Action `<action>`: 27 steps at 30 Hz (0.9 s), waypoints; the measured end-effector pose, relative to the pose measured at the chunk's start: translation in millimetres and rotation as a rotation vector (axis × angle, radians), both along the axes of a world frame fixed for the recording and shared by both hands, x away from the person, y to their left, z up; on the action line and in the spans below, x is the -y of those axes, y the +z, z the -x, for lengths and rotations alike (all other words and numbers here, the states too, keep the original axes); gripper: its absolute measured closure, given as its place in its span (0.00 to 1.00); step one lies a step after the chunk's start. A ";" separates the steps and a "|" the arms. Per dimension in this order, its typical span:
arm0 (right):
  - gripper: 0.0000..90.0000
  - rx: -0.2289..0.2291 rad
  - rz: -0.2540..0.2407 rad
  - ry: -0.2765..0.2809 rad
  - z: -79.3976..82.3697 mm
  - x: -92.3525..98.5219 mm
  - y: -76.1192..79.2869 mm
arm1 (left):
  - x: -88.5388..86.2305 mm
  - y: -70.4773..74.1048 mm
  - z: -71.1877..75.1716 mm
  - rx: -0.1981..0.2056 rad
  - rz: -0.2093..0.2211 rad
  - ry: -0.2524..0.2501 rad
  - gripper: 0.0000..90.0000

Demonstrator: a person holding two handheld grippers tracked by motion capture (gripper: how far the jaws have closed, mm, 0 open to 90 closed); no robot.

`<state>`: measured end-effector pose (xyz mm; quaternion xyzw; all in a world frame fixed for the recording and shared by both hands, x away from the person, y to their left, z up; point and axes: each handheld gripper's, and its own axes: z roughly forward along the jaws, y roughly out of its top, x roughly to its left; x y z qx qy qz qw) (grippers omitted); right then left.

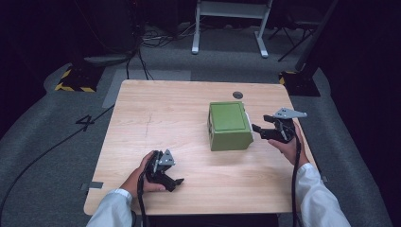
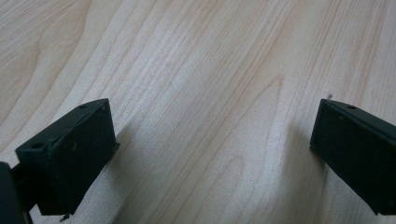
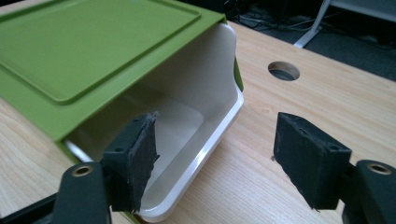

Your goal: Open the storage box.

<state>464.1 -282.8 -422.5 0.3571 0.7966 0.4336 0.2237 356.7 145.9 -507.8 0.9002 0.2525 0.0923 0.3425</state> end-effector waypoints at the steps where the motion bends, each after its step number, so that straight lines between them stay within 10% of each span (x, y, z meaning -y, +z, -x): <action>1: 0.35 -0.007 0.005 0.004 -2.2 -1.0 -1.5 | 0.0 0.0 0.0 0.000 0.000 0.000 0.00; 14: 0.38 -0.077 0.017 0.001 -16.2 -10.4 -21.4 | 0.0 0.0 0.2 0.000 0.001 0.002 0.00; 27: 0.64 -0.126 0.029 0.040 -14.9 -12.6 -38.8 | 0.1 -0.1 0.5 0.001 0.002 0.005 0.01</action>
